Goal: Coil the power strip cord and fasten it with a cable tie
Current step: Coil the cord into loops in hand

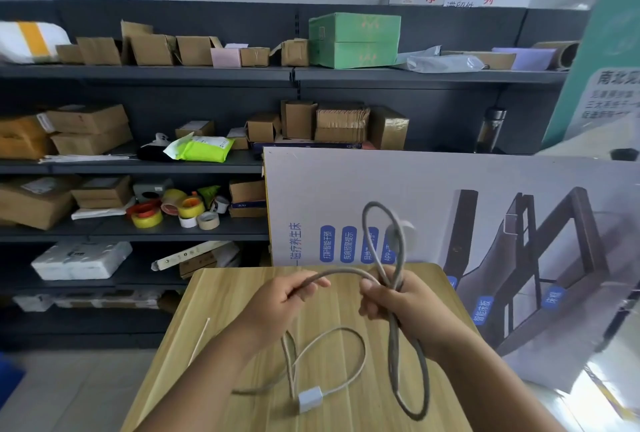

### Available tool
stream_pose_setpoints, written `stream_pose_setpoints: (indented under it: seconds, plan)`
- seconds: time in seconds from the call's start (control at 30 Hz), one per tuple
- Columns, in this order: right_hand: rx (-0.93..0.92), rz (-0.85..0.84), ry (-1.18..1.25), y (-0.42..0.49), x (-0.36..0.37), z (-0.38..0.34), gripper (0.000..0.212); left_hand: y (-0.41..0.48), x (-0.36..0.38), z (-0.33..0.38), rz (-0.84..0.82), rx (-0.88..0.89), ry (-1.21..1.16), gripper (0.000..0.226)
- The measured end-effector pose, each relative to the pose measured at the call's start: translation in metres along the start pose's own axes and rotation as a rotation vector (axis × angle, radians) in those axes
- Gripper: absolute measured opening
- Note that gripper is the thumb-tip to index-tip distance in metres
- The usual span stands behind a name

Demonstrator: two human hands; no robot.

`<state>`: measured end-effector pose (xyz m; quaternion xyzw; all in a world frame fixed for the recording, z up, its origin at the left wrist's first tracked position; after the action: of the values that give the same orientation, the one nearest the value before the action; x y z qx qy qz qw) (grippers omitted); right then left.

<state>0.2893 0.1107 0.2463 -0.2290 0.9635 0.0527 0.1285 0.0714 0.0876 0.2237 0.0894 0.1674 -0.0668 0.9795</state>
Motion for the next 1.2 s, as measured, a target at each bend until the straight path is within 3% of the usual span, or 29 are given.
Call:
stream_pose_setpoints:
  seconds: [0.2, 0.3, 0.37, 0.47, 0.6, 0.73, 0.83, 0.97, 1.07, 1.2]
  plan:
    - [0.167, 0.004, 0.074, 0.003, 0.003, 0.011, 0.019, 0.018, 0.000, 0.010, -0.012, 0.179, 0.387, 0.035]
    - [0.205, -0.151, 0.090, 0.004, 0.007, 0.008, 0.024, 0.024, 0.001, 0.010, -0.102, 0.262, 0.632, 0.044]
    - [0.195, -0.215, 0.044, 0.003, 0.009, 0.006, 0.026, 0.027, 0.001, 0.010, -0.107, 0.274, 0.680, 0.054]
    - [0.192, -0.230, 0.003, 0.002, 0.014, 0.004, 0.023, 0.030, 0.001, 0.013, -0.020, 0.277, 0.645, 0.042]
    - [0.199, -0.208, 0.091, -0.001, 0.016, 0.014, 0.026, 0.024, -0.004, 0.023, 0.098, 0.210, 0.454, 0.025]
    - [0.153, 0.068, 0.282, -0.001, 0.003, 0.016, 0.029, 0.013, -0.017, 0.007, -0.052, -0.136, 0.181, 0.039]
    - [0.074, 0.271, 0.293, -0.001, -0.015, 0.008, 0.031, -0.003, -0.012, -0.013, -0.180, -0.279, -0.041, 0.026]
    - [0.049, 0.432, 0.429, 0.002, -0.035, 0.003, 0.036, -0.013, 0.003, -0.029, -0.071, -0.314, -0.212, 0.020]
    - [0.116, 0.390, 0.119, 0.002, -0.029, 0.007, 0.028, -0.007, 0.013, -0.016, 0.193, -0.244, -0.419, 0.019]
    - [0.130, 0.230, 0.071, 0.003, 0.008, 0.013, 0.020, 0.007, 0.034, 0.014, 0.247, -0.198, -0.581, 0.016]
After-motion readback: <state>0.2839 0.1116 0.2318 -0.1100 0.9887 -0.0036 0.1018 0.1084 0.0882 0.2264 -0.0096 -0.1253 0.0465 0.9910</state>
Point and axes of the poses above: each hand's wrist, its own y-axis towards the middle knuckle, its own x-axis out of the palm, z = x × y, the point moved 1 cm from there along y, towards the middle knuckle, and after that the axes turned 13 degrees about -y, right-handed, at the moved point
